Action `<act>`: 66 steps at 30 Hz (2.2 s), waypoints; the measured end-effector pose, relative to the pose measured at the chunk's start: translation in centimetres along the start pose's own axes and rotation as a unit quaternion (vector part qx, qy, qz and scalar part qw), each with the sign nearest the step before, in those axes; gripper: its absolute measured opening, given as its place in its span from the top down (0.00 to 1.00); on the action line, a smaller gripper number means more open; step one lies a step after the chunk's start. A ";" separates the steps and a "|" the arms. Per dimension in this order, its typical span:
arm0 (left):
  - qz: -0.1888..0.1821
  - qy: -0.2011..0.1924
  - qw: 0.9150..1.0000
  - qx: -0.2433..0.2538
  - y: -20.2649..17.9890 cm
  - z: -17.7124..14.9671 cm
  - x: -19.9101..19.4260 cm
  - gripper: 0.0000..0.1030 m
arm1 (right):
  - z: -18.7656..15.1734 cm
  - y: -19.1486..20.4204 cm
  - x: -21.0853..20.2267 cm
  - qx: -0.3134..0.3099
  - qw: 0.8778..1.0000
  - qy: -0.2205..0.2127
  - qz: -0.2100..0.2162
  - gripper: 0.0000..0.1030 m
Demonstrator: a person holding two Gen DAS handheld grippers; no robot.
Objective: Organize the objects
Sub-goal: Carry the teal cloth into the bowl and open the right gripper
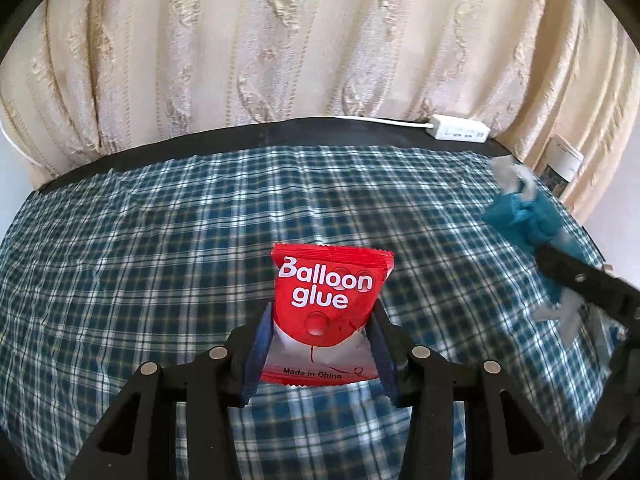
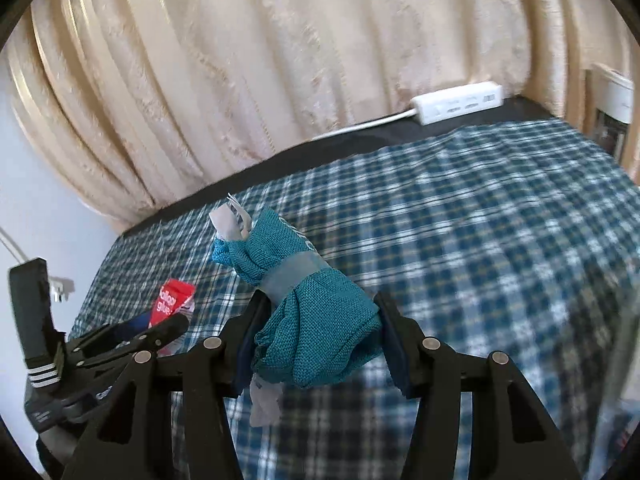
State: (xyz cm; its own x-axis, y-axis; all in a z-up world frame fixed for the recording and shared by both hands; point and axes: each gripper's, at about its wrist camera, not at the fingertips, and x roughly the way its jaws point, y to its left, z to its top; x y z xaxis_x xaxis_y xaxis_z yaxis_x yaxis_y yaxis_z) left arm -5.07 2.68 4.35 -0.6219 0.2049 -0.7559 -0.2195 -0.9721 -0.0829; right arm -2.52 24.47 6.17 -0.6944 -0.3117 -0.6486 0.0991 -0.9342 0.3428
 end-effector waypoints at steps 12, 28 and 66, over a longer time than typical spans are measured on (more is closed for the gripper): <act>-0.010 -0.004 0.999 0.033 -3.0 -0.3 -0.8 0.52 | -1.3 -6.2 -8.7 0.046 0.993 -0.070 -0.083 0.47; -0.031 -0.006 0.997 0.071 -7.4 -0.2 -1.5 0.52 | -2.4 -16.1 -16.1 0.125 0.962 -0.117 -0.215 0.46; -0.089 -0.009 0.981 0.170 -20.2 -0.9 -3.3 0.52 | -3.2 -17.3 -22.7 0.104 0.943 -0.226 -0.222 0.26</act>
State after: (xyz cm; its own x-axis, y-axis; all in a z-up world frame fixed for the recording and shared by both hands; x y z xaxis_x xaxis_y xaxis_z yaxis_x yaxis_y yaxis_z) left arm 2.10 21.58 7.95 -0.5638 0.3731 -0.7368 -0.5625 -0.8267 0.0117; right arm 13.86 47.15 12.79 -0.8716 0.2517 -0.4207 -0.3824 -0.8861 0.2620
